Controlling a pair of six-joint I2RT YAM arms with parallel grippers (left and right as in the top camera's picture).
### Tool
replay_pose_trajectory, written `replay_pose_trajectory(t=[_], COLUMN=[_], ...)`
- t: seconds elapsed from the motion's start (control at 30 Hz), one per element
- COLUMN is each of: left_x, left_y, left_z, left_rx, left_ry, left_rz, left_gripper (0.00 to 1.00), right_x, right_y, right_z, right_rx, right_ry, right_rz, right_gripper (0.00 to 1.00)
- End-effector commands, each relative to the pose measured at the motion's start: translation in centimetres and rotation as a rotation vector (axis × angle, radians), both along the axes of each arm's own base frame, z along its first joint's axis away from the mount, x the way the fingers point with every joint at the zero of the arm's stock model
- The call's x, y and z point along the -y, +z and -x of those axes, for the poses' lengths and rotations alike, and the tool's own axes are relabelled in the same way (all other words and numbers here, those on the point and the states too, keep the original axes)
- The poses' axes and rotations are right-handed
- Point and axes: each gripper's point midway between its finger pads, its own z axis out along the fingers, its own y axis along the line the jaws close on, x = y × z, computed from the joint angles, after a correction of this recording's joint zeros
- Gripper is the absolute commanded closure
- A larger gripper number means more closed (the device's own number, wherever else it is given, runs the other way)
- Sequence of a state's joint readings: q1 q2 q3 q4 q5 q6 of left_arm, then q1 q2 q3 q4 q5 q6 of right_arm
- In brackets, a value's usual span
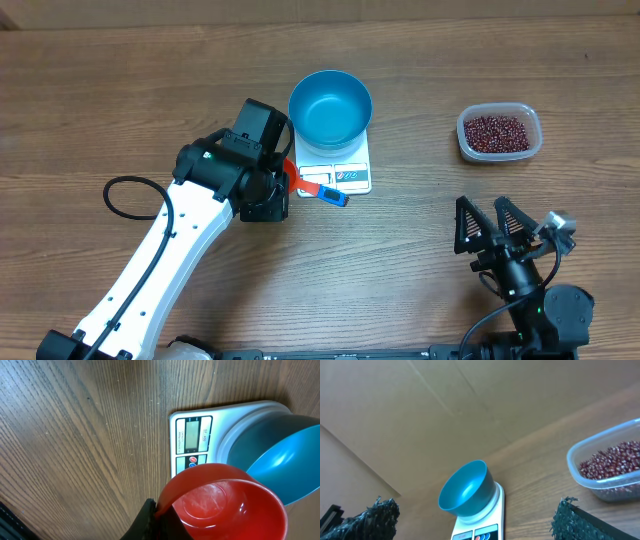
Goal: Scoop item into bowl and weigh 150g on scale
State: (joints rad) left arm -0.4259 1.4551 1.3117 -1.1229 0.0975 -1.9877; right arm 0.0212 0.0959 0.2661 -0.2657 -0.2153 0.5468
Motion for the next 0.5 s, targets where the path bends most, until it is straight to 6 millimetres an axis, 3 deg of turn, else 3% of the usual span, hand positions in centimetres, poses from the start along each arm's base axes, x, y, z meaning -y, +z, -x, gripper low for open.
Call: replay_pose_trajectory(t=[0.0,0.17,0.47], left_x=[0.4,0.4,0.4], left_y=[1.0,1.0,0.9], left_z=[-0.1,-0.1,0.0], left_rx=[0.02,0.02,0.017], left_ry=[0.007,0.007,0.007], left_rz=[0.019,0.019,0.018], left_gripper=[0.96,0.96,0.96], right_x=[0.2,-0.3,-3.2], right_y=[1.2,0.9,1.0], right_z=[-0.5,-2.0,-4.4], right_rx=[-0.031,-0.132,-0.295], right_ry=[-0.015,0.011,0.183], right_rz=[-0.001,0.0,-0.029], right_gripper=[0.0,0.0,0.0])
